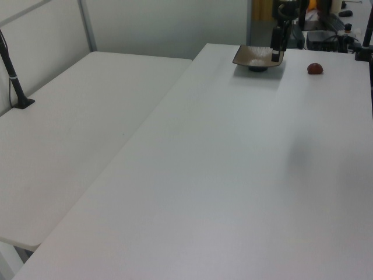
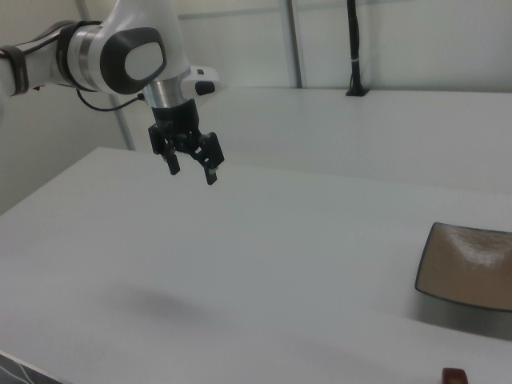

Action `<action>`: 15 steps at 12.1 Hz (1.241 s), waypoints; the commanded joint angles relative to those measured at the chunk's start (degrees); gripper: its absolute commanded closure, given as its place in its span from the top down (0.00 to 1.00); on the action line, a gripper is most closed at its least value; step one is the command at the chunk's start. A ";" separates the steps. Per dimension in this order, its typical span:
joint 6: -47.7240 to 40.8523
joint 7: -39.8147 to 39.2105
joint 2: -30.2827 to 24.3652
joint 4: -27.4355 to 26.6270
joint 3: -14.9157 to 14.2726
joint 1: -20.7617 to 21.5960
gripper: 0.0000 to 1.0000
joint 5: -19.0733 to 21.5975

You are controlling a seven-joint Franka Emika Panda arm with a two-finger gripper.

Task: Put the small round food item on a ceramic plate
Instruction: 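Move the open gripper toward the small dark-red round food item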

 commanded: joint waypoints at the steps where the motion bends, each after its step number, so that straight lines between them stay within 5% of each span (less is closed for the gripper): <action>1: 0.10 -1.60 -1.64 -1.42 -0.15 0.67 1.00 -2.05; 7: 0.10 -2.56 -2.00 -1.51 -0.32 0.15 1.00 -3.30; 10: 0.19 -9.41 -1.73 -1.69 -0.41 -0.46 1.00 -5.50; 15: 5.02 -18.89 -1.12 -3.44 -1.81 -4.42 1.00 -12.88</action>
